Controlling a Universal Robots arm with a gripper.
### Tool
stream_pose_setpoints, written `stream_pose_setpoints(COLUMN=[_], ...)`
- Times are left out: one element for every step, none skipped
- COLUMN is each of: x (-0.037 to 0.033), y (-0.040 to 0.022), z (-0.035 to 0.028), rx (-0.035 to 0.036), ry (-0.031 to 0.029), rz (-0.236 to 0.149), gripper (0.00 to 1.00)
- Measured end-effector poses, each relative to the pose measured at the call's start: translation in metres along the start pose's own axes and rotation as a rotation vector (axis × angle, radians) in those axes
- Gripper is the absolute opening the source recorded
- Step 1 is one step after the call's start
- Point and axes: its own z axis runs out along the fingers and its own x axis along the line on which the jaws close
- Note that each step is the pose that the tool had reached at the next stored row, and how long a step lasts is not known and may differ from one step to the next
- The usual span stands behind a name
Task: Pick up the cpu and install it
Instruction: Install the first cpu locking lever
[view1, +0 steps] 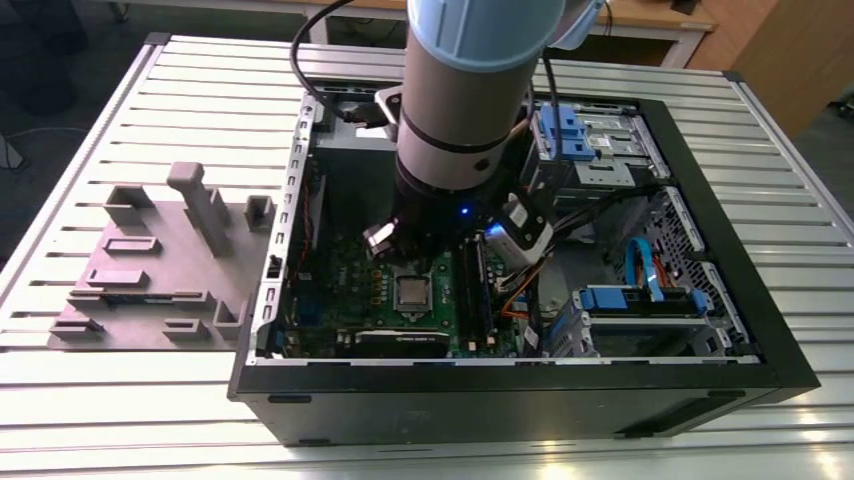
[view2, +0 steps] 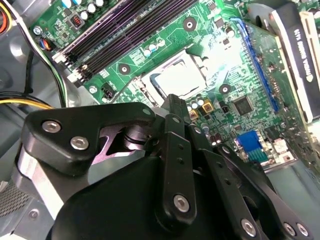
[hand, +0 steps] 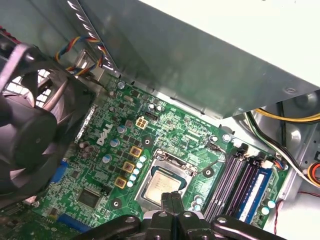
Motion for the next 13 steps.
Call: stream_pose_setpoints(x=[0.0000,0.0000,0.0000,0.0000,0.0000,0.0000,0.0000,0.0000,0.0000,0.0000,0.0000,0.0001,0.0000], y=[0.0000,0.0000,0.0001,0.0000,0.0001,0.0000,0.0001,0.0000,0.0001,0.0001,0.0001,0.0001,0.0002], z=[-0.0002,-0.0002,-0.0002,-0.0003,-0.0003,-0.0003,-0.0003,-0.0003,-0.0003,-0.0004,-0.0005,-0.0010,-0.0018], rx=[-0.0001,-0.0001,-0.0002,-0.0001,-0.0001,0.0000,0.0000,0.0000,-0.0002,-0.0007,-0.0014,-0.0015,-0.0016], ry=[-0.0001,-0.0001,-0.0002,-0.0002,-0.0001,-0.0001,-0.0001,-0.0001,-0.0002,-0.0004,-0.0007,-0.0007,-0.0007], rz=[0.000,0.000,0.000,0.000,0.000,0.000,0.000,0.000,0.000,0.000,0.000,0.000,0.000], gripper=[0.10,0.10,0.10,0.10,0.10,0.10,0.10,0.10,0.10,0.10,0.10,0.10,0.10])
